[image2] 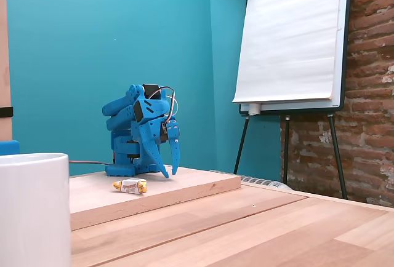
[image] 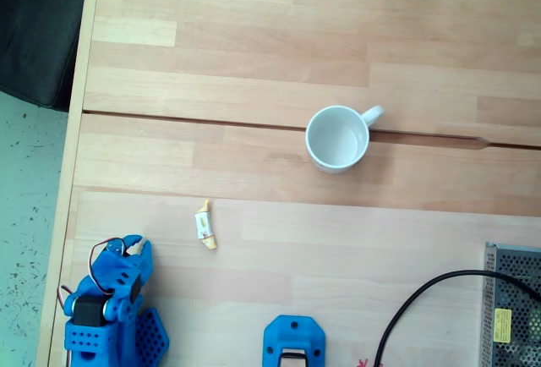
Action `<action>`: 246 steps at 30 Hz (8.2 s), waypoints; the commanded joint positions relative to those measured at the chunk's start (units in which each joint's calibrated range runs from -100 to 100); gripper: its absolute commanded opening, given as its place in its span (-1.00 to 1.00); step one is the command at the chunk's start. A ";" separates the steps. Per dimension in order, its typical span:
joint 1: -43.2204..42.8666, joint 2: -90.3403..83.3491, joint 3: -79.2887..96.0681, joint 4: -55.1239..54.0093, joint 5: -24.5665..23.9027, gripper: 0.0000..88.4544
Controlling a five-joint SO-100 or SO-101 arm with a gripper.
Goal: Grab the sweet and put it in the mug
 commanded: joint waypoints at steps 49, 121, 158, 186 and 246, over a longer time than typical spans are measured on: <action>0.18 -0.19 -12.48 0.88 -0.49 -0.90; 26.62 89.22 -55.84 -14.61 33.89 -0.51; 25.75 96.97 -57.09 -15.41 33.85 -0.62; 25.09 71.93 -60.12 -15.33 18.41 -0.92; 37.44 136.73 -143.71 -23.48 6.11 -0.92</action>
